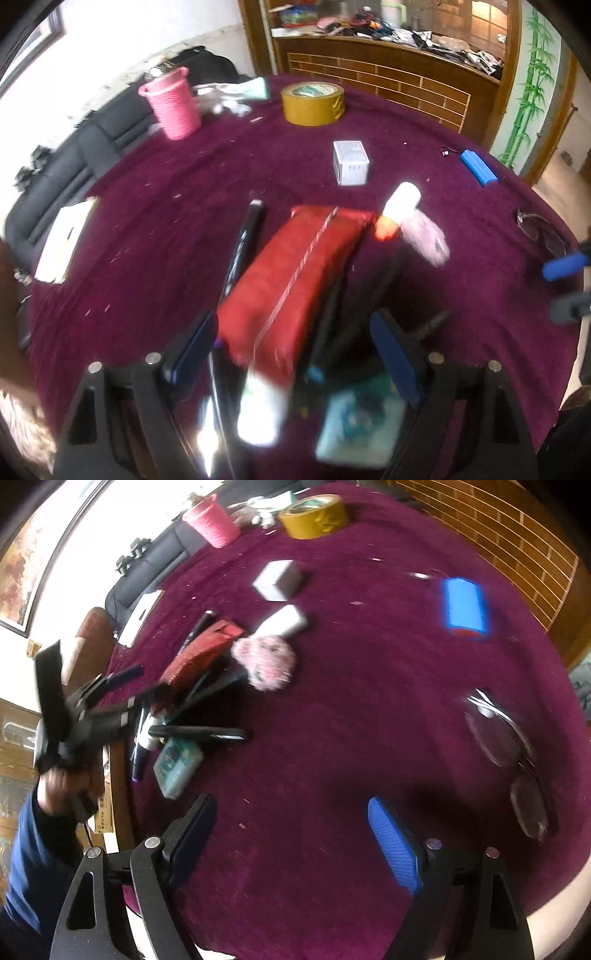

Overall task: Organize objects
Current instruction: 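Grasp the red packet with the left gripper while the right grasps a small white box, then lower the red packet into the cardboard box while the right places the small white box, then grasp the blue cartoon snack packet with the left gripper while the right grasps the pink fluffy toy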

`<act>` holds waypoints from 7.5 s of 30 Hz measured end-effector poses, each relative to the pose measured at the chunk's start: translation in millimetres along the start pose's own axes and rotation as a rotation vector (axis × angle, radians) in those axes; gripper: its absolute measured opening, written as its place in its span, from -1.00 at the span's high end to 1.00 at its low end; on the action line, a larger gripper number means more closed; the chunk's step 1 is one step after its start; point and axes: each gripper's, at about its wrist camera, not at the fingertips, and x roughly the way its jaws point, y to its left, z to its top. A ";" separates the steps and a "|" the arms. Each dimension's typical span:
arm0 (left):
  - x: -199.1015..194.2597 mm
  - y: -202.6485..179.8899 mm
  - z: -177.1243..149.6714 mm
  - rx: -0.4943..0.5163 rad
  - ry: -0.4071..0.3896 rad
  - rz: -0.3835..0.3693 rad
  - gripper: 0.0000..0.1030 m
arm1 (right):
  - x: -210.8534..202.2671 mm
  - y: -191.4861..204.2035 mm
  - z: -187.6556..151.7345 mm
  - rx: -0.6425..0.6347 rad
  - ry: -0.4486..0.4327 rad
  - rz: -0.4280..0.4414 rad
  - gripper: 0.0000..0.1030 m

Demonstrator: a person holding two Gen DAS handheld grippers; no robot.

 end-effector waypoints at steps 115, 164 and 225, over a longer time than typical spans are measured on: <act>-130.4 71.9 -283.4 -0.703 -0.004 0.113 -0.07 | 205.0 376.0 -15.2 -0.567 0.256 0.022 0.24; -125.9 62.4 -291.5 -0.582 -0.021 0.195 -0.37 | 134.3 319.9 -35.8 -0.407 0.154 0.201 -0.09; 6.8 -47.4 -89.8 -0.237 0.055 0.061 -0.79 | 65.9 28.1 109.6 -0.176 0.033 -0.031 -0.61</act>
